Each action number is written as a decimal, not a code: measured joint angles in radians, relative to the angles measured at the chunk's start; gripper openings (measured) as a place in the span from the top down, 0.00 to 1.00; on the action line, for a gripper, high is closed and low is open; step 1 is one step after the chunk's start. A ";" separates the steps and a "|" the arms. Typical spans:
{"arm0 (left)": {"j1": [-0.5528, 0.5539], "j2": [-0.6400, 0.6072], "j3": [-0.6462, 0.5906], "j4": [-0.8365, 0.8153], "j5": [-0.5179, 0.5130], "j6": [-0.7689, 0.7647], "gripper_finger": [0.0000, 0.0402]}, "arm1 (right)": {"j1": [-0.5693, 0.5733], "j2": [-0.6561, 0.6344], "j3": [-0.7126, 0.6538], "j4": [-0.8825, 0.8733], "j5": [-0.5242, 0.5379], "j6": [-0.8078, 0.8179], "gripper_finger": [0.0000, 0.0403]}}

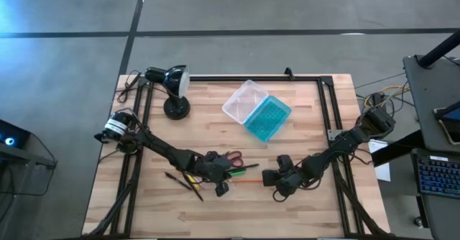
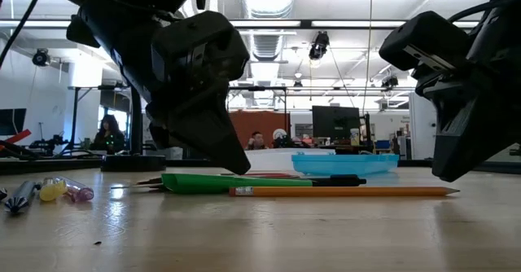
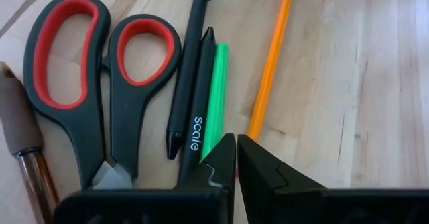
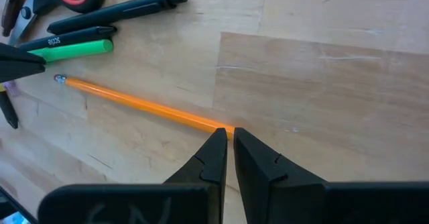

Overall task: Pick & place school supplies into a supply box
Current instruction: Put the orange pencil into the supply box

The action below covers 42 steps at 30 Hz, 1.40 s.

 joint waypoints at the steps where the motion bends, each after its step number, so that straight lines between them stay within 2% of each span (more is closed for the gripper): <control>1: 0.000 0.000 0.000 0.001 0.000 -0.001 1.00 | 0.000 0.000 0.000 0.000 0.000 0.000 0.94; 11: 0.000 0.000 0.034 0.010 -0.001 0.007 1.00 | -0.001 0.001 -0.001 0.001 0.000 0.000 0.94; 18: -0.011 0.000 0.071 0.011 -0.002 0.201 1.00 | 0.000 0.002 -0.017 0.015 -0.004 0.001 0.94; 42: -0.010 0.000 0.071 0.009 -0.009 0.239 1.00 | 0.000 0.002 -0.045 0.058 0.001 0.002 0.95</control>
